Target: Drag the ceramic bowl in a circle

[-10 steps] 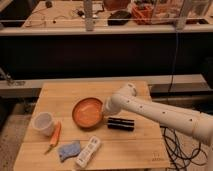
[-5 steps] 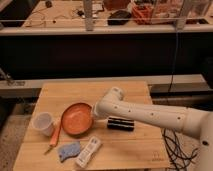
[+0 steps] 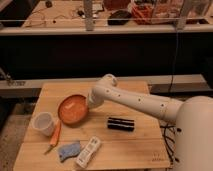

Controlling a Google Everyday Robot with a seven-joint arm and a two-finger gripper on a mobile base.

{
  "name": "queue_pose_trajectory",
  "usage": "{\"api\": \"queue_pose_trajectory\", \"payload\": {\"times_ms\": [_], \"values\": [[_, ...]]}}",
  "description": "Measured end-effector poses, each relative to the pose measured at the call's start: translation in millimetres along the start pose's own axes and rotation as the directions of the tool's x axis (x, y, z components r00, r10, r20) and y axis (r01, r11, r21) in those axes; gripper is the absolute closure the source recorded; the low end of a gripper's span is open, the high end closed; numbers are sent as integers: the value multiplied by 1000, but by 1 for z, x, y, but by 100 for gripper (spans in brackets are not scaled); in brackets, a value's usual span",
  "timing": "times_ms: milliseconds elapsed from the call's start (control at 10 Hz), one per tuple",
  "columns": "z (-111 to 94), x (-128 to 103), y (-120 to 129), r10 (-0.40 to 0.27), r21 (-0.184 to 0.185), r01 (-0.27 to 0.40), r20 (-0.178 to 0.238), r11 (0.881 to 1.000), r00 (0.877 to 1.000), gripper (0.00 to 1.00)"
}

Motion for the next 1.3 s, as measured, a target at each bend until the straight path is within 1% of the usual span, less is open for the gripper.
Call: {"api": "queue_pose_trajectory", "payload": {"times_ms": [100, 200, 300, 400, 600, 700, 900, 1100, 1200, 1300], "values": [[4, 13, 8, 33, -15, -33, 6, 999, 999, 100], [5, 20, 19, 57, -34, -56, 5, 998, 998, 100], [5, 27, 37, 101, -60, -101, 5, 993, 995, 100], [3, 31, 60, 153, -84, -153, 1, 985, 988, 100], [0, 30, 81, 208, -105, -208, -10, 973, 978, 100], [-2, 25, 83, 212, -108, -212, -16, 971, 977, 100], [-11, -3, 87, 214, -103, -216, -31, 971, 976, 100], [-19, -40, 91, 219, -91, -223, -50, 971, 974, 100], [-22, -56, 90, 216, -89, -220, -58, 971, 975, 100], [-25, -77, 86, 201, -90, -207, -67, 974, 977, 100]]}}
